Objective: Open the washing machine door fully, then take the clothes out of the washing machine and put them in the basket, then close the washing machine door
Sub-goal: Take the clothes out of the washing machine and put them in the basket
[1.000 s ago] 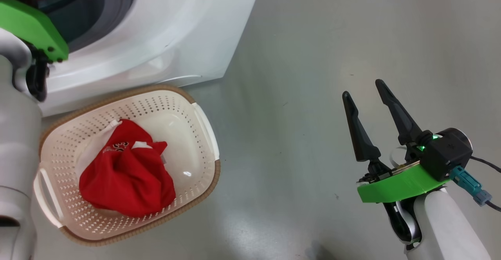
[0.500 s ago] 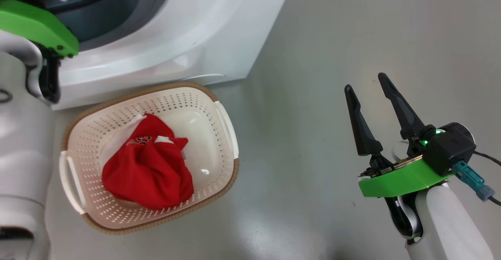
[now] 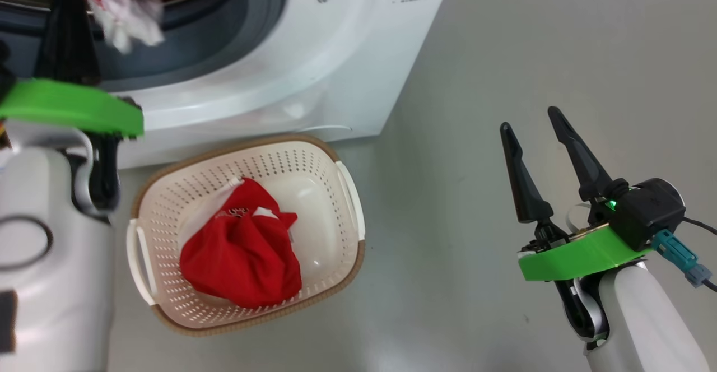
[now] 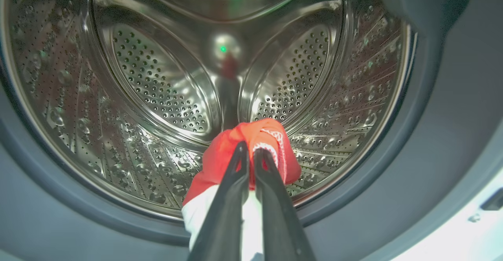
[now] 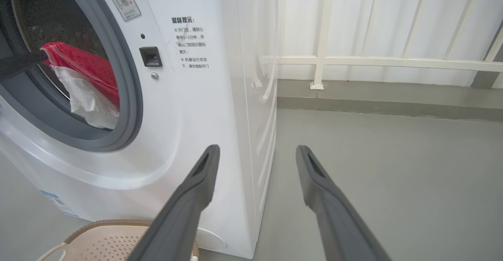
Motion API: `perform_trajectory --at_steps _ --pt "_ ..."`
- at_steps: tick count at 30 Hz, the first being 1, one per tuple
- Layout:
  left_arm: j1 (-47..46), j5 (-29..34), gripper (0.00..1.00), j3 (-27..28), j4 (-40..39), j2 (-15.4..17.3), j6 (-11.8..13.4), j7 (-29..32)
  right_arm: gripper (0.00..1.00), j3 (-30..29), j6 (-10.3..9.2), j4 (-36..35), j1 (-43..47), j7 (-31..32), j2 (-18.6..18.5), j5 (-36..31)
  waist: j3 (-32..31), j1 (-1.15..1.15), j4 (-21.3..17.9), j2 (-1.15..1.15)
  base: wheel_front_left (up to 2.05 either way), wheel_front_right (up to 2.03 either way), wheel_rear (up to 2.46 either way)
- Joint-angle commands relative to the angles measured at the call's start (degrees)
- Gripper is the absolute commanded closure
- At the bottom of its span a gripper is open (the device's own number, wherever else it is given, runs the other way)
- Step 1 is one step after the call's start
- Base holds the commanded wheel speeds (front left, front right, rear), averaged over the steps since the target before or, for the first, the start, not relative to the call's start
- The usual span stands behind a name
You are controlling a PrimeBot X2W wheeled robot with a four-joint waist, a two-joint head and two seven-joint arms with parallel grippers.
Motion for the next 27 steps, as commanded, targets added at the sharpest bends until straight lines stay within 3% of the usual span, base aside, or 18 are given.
perform_trajectory --at_steps 1,14,27 --pt "2.4 0.9 1.0 2.2 -3.7 1.4 -0.8 -0.7 0.0 0.6 0.36 -1.1 1.0 -0.4 -0.2 -0.4 -1.8 0.0 1.3 0.0 0.0 0.0 0.0" --pt "16.1 4.6 1.0 6.4 -21.1 -3.0 -1.9 -0.7 0.0 0.0 0.36 -0.6 3.3 -0.4 -0.3 -0.7 -8.0 0.0 3.8 0.0 0.0 0.0 0.0" --pt "24.5 5.0 1.0 3.3 -35.5 -4.9 -2.2 -0.7 0.0 -0.2 0.36 0.0 5.0 -0.4 -0.4 -0.9 -12.9 0.0 5.3 0.0 0.0 0.0 0.0"
